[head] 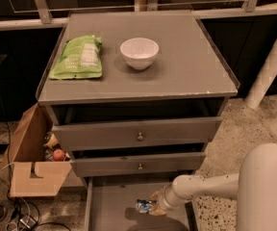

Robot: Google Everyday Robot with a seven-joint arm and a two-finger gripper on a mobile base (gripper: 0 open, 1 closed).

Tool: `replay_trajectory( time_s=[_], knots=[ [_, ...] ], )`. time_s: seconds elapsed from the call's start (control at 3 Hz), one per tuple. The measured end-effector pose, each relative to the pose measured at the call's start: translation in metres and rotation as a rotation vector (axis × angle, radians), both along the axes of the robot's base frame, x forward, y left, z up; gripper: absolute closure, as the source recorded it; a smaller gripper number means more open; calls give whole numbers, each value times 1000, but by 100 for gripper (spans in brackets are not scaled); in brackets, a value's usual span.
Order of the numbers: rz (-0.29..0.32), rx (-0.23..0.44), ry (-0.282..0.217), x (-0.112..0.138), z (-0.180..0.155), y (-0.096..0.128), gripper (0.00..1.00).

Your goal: Pick redbull can from bottom drawer and place on counter

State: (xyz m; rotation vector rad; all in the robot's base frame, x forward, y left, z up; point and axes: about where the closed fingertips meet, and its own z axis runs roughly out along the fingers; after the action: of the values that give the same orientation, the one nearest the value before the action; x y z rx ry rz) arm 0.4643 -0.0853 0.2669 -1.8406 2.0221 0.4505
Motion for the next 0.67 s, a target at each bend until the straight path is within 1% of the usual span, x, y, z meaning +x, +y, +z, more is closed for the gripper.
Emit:
replay_trajectory(
  time_s=[0.33, 0.67],
  knots=[
    [-2, 1, -25, 8, 19, 0, 100],
    [-25, -14, -79, 14, 53, -13, 100]
  ],
)
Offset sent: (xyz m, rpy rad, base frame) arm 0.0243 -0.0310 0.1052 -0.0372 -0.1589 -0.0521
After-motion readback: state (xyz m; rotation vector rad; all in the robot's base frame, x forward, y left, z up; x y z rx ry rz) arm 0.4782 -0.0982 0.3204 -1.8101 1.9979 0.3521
